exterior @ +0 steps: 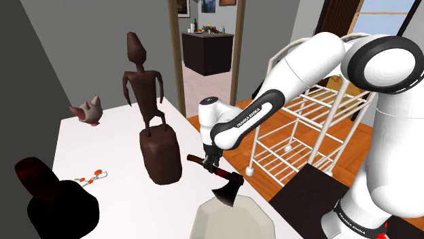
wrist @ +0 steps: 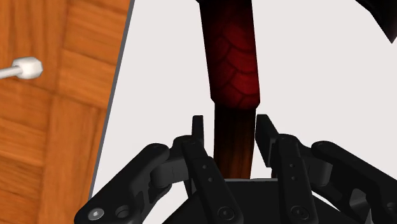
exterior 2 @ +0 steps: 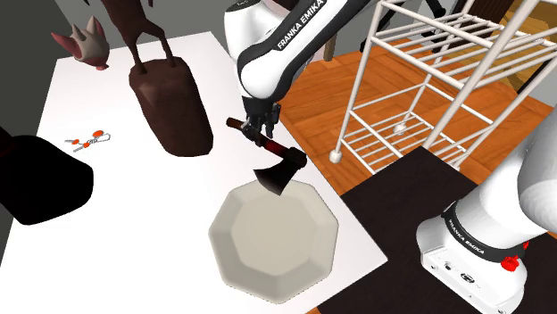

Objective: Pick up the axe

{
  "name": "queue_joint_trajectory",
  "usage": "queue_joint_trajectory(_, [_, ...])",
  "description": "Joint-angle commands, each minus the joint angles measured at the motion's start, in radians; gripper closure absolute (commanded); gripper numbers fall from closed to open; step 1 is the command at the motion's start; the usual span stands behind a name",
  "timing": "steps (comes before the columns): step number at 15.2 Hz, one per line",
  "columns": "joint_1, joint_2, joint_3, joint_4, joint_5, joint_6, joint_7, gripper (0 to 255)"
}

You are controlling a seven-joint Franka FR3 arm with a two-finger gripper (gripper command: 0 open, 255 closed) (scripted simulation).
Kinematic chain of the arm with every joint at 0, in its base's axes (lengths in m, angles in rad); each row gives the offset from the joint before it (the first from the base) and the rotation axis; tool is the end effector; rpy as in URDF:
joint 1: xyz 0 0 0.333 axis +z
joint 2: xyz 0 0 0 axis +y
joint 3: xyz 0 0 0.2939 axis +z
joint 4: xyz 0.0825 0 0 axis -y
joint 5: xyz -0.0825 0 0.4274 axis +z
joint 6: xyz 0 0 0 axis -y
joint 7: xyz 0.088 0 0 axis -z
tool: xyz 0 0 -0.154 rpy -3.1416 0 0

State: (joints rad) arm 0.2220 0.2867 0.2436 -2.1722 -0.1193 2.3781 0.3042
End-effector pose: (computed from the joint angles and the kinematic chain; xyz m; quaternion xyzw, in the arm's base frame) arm 0.5112 0.2585 0.1563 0.9920 0.1213 -0.0302 0.0181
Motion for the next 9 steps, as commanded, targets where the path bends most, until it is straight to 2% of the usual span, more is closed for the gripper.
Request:
queue_joint_trajectory(1, [0.000,0.000,0.000,0.000,0.000,0.000,0.000,255])
queue_joint_trajectory(9, [-0.008,-0.069,0.010,0.014,0.029,-0.081,-0.021,255])
